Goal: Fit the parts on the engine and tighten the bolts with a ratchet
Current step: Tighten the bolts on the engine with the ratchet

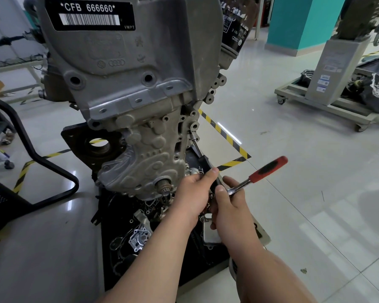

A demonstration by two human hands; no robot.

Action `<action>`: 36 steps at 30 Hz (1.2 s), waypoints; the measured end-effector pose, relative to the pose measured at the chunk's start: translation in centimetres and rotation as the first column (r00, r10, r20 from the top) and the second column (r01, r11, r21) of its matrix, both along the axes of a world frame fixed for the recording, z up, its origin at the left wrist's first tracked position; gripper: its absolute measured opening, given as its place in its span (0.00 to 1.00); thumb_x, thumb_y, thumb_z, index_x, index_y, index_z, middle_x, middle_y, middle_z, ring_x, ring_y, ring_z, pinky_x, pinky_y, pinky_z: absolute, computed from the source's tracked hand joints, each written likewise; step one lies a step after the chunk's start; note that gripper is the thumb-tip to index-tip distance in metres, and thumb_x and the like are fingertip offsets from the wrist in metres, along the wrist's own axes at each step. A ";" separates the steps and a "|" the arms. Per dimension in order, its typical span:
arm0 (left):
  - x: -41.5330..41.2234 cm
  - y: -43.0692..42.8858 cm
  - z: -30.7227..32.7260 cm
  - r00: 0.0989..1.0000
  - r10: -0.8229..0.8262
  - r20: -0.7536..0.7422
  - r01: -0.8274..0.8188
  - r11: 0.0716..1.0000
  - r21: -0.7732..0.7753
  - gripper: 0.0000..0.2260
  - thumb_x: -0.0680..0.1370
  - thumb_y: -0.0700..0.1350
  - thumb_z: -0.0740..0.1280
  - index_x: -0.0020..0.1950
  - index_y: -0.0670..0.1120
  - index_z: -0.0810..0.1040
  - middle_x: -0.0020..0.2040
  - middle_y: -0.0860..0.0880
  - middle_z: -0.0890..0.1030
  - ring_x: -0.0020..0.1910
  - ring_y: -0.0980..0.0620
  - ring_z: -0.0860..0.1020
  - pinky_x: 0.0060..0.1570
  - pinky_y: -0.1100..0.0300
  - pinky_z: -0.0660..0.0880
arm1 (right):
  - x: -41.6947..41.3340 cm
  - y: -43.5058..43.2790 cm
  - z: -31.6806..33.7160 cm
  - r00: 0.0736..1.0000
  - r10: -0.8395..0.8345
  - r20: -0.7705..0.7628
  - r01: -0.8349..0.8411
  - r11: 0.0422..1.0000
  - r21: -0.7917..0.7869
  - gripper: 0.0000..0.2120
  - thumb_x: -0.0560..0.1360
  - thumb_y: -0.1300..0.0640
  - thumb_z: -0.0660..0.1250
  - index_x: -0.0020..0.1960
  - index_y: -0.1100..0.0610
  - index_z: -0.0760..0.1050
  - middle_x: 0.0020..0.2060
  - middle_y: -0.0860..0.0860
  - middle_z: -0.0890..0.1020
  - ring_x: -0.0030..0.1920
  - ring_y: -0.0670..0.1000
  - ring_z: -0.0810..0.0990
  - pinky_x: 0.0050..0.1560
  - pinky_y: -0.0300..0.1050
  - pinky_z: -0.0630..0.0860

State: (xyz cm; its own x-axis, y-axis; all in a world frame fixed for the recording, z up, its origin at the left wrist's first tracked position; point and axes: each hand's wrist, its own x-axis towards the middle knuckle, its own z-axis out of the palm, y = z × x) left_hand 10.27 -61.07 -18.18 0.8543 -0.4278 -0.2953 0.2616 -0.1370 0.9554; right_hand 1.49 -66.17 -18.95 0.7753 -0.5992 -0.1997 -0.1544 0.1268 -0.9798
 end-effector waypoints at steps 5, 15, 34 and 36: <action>0.1 0.1 -0.1 1.000 0.009 0.002 -0.009 1.000 0.022 0.14 0.72 0.59 0.71 0.40 0.48 0.83 0.34 0.52 0.82 0.34 0.56 0.79 0.36 0.62 0.74 | -0.4 0.9 0.5 0.999 0.030 -0.020 -0.035 0.947 -0.318 0.16 0.79 0.45 0.55 0.62 0.28 0.58 0.38 0.30 0.77 0.41 0.33 0.77 0.35 0.34 0.67; -0.2 0.3 0.0 1.000 -0.021 -0.018 0.022 0.999 0.045 0.17 0.72 0.60 0.71 0.28 0.51 0.79 0.23 0.48 0.75 0.19 0.52 0.72 0.21 0.67 0.66 | 0.5 0.8 0.6 0.999 -0.049 0.011 0.044 0.958 0.283 0.12 0.83 0.50 0.54 0.50 0.52 0.74 0.27 0.46 0.77 0.24 0.44 0.74 0.28 0.42 0.72; -0.4 0.0 -0.2 0.998 -0.038 -0.047 0.041 0.996 0.077 0.18 0.75 0.58 0.68 0.39 0.44 0.77 0.20 0.43 0.71 0.15 0.49 0.67 0.19 0.66 0.65 | 0.4 0.1 0.7 0.997 0.009 0.081 -0.056 0.807 0.588 0.19 0.84 0.47 0.52 0.43 0.58 0.70 0.24 0.51 0.68 0.21 0.48 0.61 0.25 0.42 0.65; -0.4 0.0 -0.2 0.999 -0.036 -0.036 0.038 0.997 0.060 0.18 0.75 0.57 0.69 0.41 0.41 0.78 0.20 0.44 0.71 0.16 0.49 0.67 0.19 0.65 0.66 | 0.4 0.1 0.6 0.997 0.001 0.073 -0.036 0.876 0.481 0.17 0.83 0.49 0.53 0.45 0.58 0.71 0.24 0.50 0.70 0.21 0.48 0.64 0.25 0.42 0.67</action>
State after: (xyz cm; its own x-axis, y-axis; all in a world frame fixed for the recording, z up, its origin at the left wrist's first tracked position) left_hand 9.87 -61.11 -18.39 0.8268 -0.4396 -0.3509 0.2883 -0.2044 0.9355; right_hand 1.88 -66.09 -18.33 0.8075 -0.4279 -0.4061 -0.0962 0.5837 -0.8063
